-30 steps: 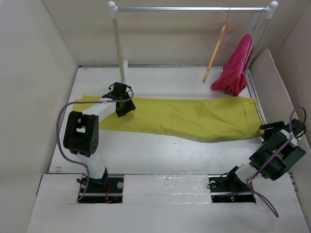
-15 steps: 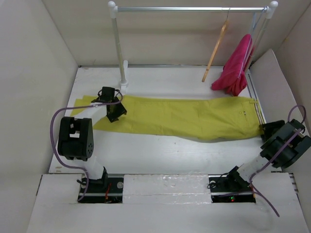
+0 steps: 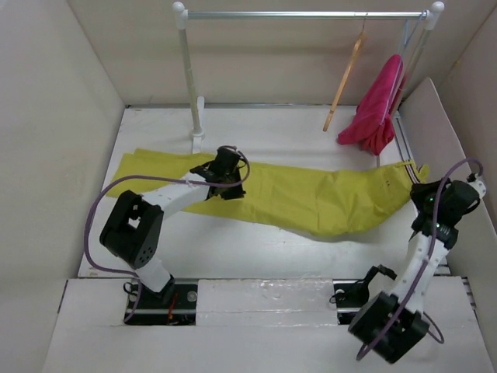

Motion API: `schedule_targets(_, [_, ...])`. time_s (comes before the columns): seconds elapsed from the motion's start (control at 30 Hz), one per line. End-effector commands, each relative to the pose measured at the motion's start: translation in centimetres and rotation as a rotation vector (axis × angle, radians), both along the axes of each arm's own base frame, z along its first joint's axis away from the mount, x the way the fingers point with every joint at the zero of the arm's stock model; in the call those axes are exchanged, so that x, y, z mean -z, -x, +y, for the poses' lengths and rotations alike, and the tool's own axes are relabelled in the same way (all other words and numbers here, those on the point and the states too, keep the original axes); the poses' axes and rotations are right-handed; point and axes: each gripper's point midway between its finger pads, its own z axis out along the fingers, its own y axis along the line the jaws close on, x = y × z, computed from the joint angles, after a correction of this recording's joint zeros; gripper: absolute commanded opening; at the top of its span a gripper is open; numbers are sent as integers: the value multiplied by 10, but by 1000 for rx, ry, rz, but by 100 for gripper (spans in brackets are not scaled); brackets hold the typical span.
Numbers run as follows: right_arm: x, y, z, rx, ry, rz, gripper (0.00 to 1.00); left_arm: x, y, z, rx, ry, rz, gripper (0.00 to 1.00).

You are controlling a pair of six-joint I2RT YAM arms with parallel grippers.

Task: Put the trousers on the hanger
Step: Fold the trousers at the center of the board.

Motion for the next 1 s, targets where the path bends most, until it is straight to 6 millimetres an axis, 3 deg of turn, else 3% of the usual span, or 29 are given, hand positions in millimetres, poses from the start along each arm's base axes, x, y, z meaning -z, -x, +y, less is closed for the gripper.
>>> schedule_targets(0.0, [19,26,49,-98,-62,140,0,2,5,-30,71,12,-22,0])
schedule_targets(0.03, [1,24,52,-117,-37,120,0,5,5,-35,81,1,-34,0])
schedule_targets(0.1, [-16,32,60,-150,8,150,0,18,17,-54,123,-18,-15,0])
schedule_targets(0.13, [-55,30,61,-158,73,97,0,23,22,-61,141,-19,-6,0])
schedule_targets(0.23, [-99,33,70,-202,156,68,0,36,43,-86,204,-22,26,0])
schedule_targets(0.27, [-133,36,75,-212,204,13,0,39,50,-92,221,-20,36,0])
schedule_targets(0.33, [-157,40,79,-221,241,-8,0,40,68,-108,267,-12,39,0])
schedule_targets(0.37, [-184,44,84,-226,278,-58,0,42,75,-111,280,-17,43,0])
schedule_targets(0.5, [-222,55,92,-220,329,-117,0,47,107,-137,355,6,72,0])
schedule_targets(0.63, [-252,68,107,-253,367,-179,0,46,144,-179,452,48,95,0])
schedule_targets(0.73, [-269,75,121,-307,395,-225,0,32,168,-222,525,134,118,0])
schedule_targets(0.77, [-274,77,127,-331,400,-242,0,30,169,-242,539,155,119,0])
schedule_targets(0.83, [-281,77,144,-416,398,-288,0,28,182,-262,571,168,147,0])
schedule_targets(0.87, [-282,75,150,-450,388,-301,0,21,175,-279,573,184,133,0])
schedule_targets(0.93, [-287,70,168,-545,369,-345,0,16,175,-284,567,165,116,0])
schedule_targets(0.97, [-284,65,171,-570,358,-347,0,2,168,-282,553,176,90,0])
